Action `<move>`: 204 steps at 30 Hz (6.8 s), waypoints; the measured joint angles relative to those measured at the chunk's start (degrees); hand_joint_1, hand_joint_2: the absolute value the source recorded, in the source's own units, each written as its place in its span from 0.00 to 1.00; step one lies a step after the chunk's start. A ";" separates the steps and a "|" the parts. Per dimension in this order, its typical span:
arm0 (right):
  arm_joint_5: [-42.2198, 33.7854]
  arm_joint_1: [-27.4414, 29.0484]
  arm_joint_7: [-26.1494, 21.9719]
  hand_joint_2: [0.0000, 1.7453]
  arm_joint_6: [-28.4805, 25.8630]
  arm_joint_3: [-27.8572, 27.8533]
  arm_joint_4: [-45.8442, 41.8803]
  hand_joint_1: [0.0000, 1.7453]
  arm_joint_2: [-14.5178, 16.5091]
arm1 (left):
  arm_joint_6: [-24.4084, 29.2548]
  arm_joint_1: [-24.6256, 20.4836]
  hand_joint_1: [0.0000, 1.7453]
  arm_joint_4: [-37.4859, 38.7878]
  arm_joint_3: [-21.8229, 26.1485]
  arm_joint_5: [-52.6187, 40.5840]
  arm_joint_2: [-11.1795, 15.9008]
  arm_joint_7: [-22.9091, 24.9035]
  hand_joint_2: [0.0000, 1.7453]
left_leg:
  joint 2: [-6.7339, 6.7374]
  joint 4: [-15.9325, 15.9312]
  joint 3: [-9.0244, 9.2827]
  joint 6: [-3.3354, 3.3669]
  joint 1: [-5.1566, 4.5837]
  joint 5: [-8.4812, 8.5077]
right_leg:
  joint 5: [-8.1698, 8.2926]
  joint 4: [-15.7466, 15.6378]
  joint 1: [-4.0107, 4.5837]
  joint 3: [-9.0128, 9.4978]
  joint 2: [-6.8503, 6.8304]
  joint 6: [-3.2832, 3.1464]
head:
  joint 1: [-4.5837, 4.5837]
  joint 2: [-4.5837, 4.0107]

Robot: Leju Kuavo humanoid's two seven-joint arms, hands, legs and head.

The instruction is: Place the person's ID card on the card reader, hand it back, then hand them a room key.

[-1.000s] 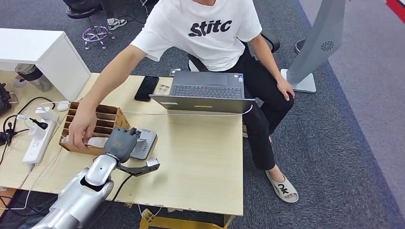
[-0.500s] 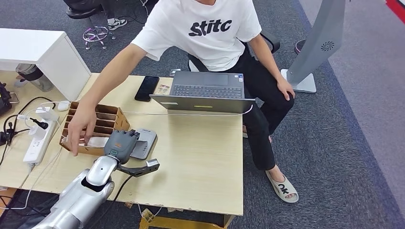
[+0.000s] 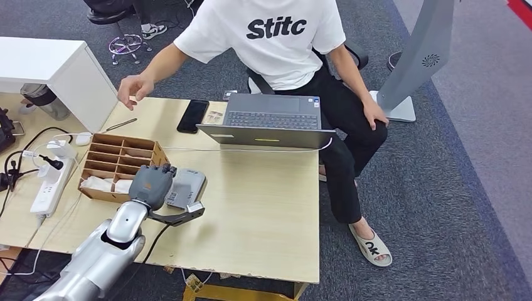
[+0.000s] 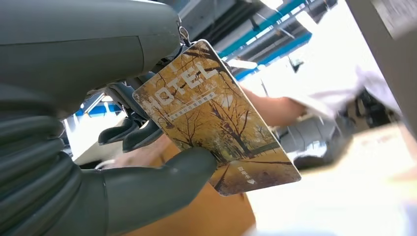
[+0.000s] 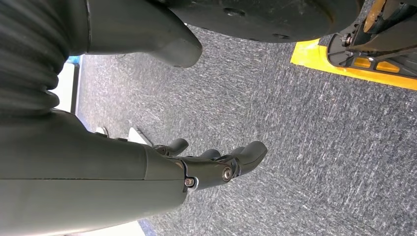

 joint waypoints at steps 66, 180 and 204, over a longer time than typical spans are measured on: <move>-1.13 1.04 0.04 1.00 -1.22 -7.51 0.00 0.00 0.69 | -18.86 26.00 0.00 -42.97 15.45 18.68 7.26 -1.74 1.00 | 0.13 -0.03 -0.09 0.01 0.04 -0.10 | -0.07 -0.03 0.03 -0.09 0.04 -0.04 | -0.01 0.01; 4.49 0.84 0.14 1.00 -1.22 -12.43 -0.02 0.00 1.38 | -2.91 18.25 1.00 -35.50 14.11 8.57 5.97 2.91 1.00 | 0.09 -0.01 -0.10 0.01 0.03 -0.10 | -0.06 -0.04 0.02 -0.07 0.06 -0.03 | 0.01 0.00; 8.40 0.53 0.79 1.00 -0.96 -12.53 -0.09 0.00 1.45 | 0.82 0.89 1.00 -32.03 20.93 15.59 -2.16 -2.36 1.00 | -0.01 0.01 -0.08 -0.05 0.03 0.04 | 0.05 -0.02 0.03 -0.06 -0.03 -0.09 | 0.01 0.00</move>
